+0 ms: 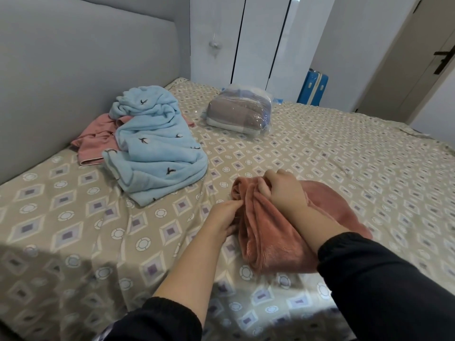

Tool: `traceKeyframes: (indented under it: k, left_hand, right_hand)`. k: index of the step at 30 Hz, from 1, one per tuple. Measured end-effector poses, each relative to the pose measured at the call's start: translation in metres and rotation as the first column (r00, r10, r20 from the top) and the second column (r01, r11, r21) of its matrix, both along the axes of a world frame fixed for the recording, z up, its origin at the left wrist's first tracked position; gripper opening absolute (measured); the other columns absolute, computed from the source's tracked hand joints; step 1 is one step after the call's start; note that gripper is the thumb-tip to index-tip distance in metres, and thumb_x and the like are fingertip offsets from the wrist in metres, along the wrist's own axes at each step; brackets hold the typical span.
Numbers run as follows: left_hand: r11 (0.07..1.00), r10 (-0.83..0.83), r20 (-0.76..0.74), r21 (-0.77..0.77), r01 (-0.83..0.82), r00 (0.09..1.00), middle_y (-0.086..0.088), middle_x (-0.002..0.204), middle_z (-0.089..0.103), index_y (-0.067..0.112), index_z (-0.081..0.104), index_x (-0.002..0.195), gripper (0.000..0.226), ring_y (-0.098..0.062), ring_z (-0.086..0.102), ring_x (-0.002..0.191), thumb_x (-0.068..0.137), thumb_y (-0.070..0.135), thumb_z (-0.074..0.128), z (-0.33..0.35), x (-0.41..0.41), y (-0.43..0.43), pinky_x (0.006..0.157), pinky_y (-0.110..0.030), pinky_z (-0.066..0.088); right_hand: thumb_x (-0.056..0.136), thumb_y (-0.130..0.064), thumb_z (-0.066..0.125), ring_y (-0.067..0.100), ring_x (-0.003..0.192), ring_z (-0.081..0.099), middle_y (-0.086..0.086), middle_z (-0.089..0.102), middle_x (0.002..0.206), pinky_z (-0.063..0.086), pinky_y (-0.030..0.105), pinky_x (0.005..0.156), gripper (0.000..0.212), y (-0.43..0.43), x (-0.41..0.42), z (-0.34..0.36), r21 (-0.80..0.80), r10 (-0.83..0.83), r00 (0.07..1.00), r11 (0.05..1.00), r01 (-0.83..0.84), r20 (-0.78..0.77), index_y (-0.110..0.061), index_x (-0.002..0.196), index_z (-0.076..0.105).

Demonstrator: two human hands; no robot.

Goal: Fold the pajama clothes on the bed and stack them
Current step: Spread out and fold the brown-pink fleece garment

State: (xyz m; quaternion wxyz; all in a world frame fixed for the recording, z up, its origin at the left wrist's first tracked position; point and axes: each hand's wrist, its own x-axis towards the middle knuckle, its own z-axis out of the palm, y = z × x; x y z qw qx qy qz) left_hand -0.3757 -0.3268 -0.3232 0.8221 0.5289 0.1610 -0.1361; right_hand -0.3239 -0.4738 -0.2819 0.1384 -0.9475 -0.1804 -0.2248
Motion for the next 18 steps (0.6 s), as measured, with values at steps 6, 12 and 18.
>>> traceKeyframes:
  k: [6,12,18]
  left_hand:
    - [0.93,-0.113,0.107,0.362,0.067,0.988,-0.002,0.065,0.063,0.012,0.065,0.077,0.022,-0.012,0.056,0.052,0.091,0.028,0.06,0.025,-0.007,0.022,0.046,-0.018,0.043]
    - [0.801,-0.337,0.089,0.549,0.237,0.937,0.0,0.074,0.066,0.014,0.064,0.088,0.033,-0.007,0.062,0.053,0.082,0.046,0.07,0.037,-0.028,0.014,0.056,-0.025,0.053]
    - [0.847,-0.339,0.17,0.484,0.222,0.925,-0.006,0.095,0.067,0.012,0.059,0.108,0.033,-0.015,0.061,0.078,0.078,0.01,0.071,0.025,-0.031,-0.008,0.056,-0.022,0.045]
  right_hand:
    - [0.083,-0.051,0.022,0.026,0.07,0.046,0.006,0.056,0.065,0.037,0.039,0.075,0.047,0.004,0.0,-0.009,-0.004,-0.039,0.995,0.999,0.039,0.087,-0.015,0.068,0.049]
    - [0.088,-0.047,0.024,0.033,0.068,0.058,0.013,0.064,0.067,0.039,0.038,0.074,0.052,0.003,0.005,-0.013,-0.092,-0.067,0.995,0.993,0.074,0.068,-0.009,0.071,0.056]
    - [0.099,-0.04,0.032,0.032,0.075,0.06,0.012,0.065,0.073,0.042,0.036,0.067,0.044,0.003,0.014,-0.014,-0.071,-0.085,0.992,0.994,0.078,-0.095,-0.017,0.069,0.053]
